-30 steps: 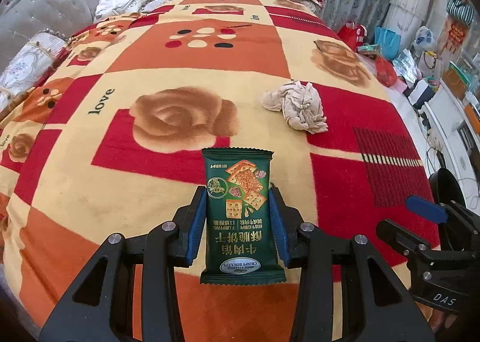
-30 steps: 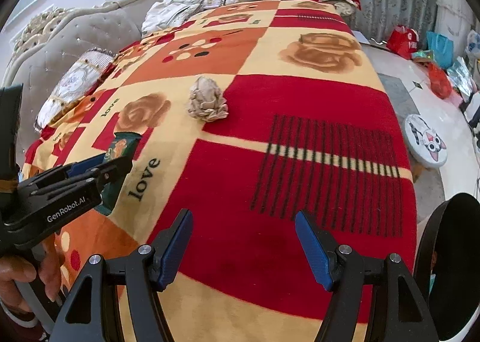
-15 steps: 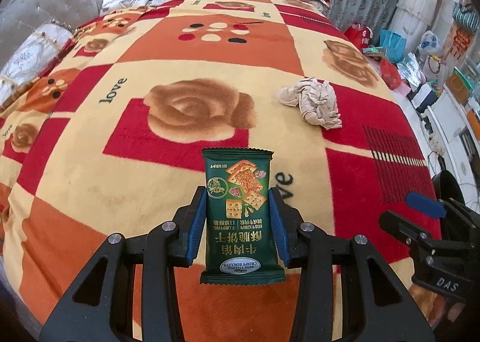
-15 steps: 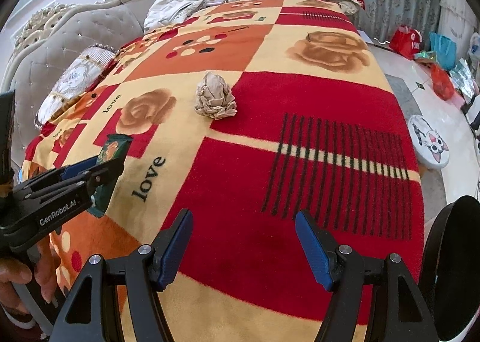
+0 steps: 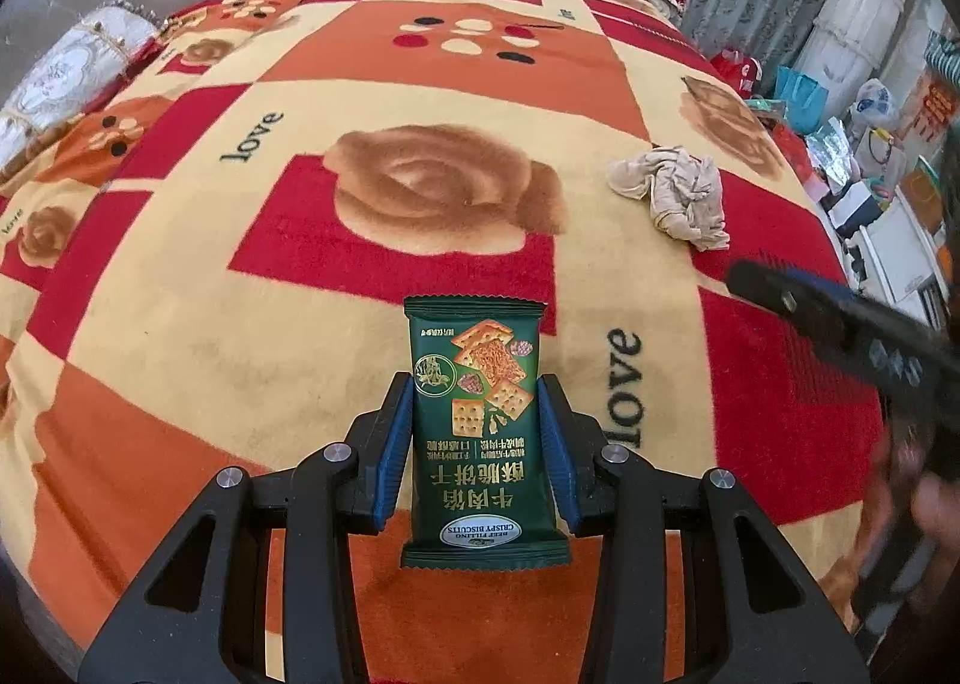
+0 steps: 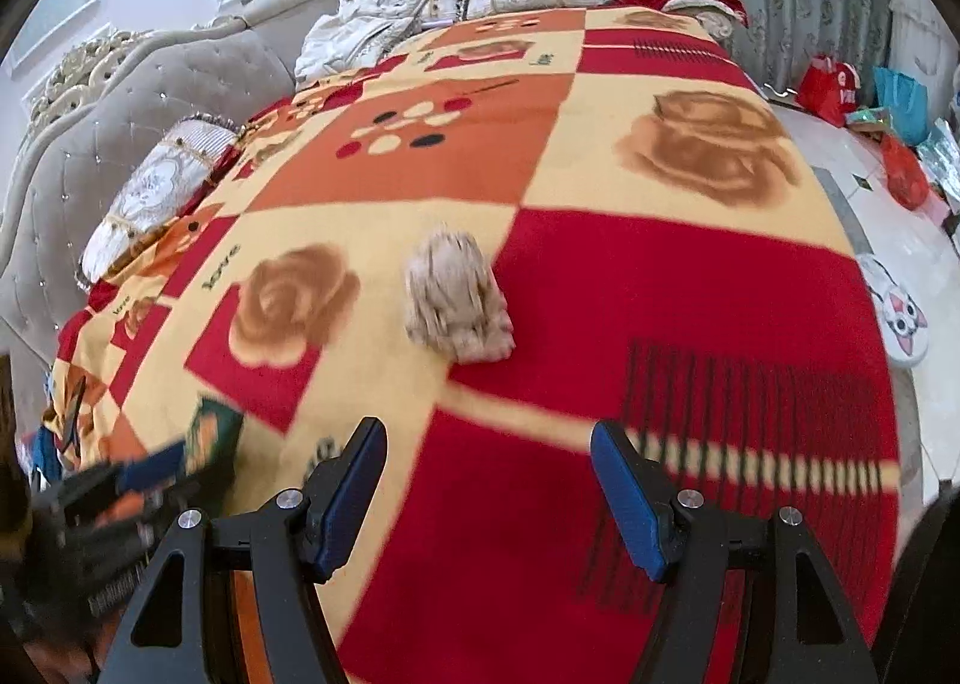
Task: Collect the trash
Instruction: 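Grasp the green cracker packet with the left tool while the right tool grasps the crumpled tissue, then carry the cracker packet and crumpled tissue over the black bin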
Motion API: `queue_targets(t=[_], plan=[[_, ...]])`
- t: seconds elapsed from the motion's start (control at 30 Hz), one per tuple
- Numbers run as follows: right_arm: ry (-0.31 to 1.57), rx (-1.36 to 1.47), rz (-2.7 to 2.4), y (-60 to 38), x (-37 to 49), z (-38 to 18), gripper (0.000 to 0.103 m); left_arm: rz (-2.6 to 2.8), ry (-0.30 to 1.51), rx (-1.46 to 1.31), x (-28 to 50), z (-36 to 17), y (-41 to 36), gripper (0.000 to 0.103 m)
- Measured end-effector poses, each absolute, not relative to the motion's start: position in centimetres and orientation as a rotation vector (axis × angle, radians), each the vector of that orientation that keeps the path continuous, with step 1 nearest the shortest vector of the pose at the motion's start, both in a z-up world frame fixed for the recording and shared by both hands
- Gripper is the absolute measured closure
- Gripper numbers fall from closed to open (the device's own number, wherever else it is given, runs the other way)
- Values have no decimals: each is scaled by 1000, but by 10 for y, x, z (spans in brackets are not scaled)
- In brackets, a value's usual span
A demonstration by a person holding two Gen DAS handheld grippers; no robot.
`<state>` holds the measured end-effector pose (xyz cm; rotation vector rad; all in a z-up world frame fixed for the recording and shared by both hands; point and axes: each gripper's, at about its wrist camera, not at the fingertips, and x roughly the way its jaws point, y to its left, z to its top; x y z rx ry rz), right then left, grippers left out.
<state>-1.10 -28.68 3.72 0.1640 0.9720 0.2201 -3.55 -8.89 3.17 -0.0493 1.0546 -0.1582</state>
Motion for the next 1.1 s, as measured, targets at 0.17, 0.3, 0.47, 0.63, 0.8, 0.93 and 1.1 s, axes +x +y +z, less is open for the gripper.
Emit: queue_targets(t=[0.17,0.3,0.47,0.63,0.8,0.93,1.1], plan=[[963,128,247,-274,20,38,35,-156,1081,-63,-31,25,-85,62],[963,119,266,-266,38,35,35,-159,1079,-65,-31,22,-84,55],[976,104,253,-262,47,23,73,-161,1067,-28,-35,20,-89,49],[924,110,264,-273,21,38,77,-165,1052,-13,-39,21,-88,65],[897,125,263,-294,-24,54,77,-198,1034,-39,-48,31,-95,65],[874,163,232,-315,-62,59,77,-236,1017,-35,-59,41,-111,65],[852,177,169,-338,-103,61,77,-289,996,-14,-71,53,-139,65]])
